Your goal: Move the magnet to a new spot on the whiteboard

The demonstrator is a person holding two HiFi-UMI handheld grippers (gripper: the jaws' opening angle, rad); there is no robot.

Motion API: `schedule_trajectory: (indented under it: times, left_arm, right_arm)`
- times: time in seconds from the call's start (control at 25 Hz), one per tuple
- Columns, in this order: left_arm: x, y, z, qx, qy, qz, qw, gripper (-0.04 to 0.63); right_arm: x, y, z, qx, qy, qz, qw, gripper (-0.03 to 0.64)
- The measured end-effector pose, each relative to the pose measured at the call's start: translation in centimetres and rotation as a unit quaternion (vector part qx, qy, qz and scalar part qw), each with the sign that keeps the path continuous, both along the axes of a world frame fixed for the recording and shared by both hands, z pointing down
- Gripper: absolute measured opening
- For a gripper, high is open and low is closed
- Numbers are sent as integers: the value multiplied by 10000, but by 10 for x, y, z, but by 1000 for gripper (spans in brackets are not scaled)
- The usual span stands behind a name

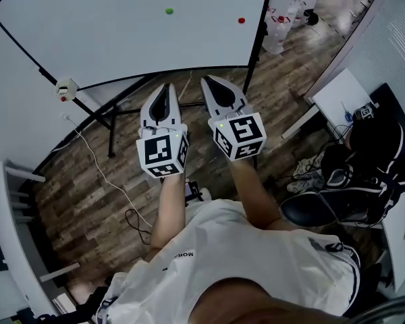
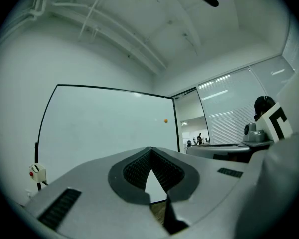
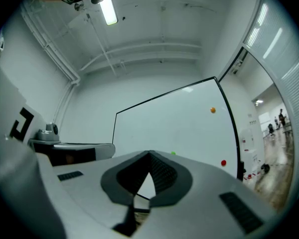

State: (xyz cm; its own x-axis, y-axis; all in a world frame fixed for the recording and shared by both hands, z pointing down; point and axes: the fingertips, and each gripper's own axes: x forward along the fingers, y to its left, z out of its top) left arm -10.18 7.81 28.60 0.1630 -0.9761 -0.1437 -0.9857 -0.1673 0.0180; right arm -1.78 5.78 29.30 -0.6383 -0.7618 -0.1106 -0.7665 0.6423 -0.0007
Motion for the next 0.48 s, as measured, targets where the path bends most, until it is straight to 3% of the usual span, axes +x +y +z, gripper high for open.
schedule_trajectory:
  times: [0.48]
  left_arm:
    - [-8, -67, 14, -130, 84, 248, 9996, 3]
  right_arm:
    - [-11, -57, 4, -49, 88, 241, 9997, 12]
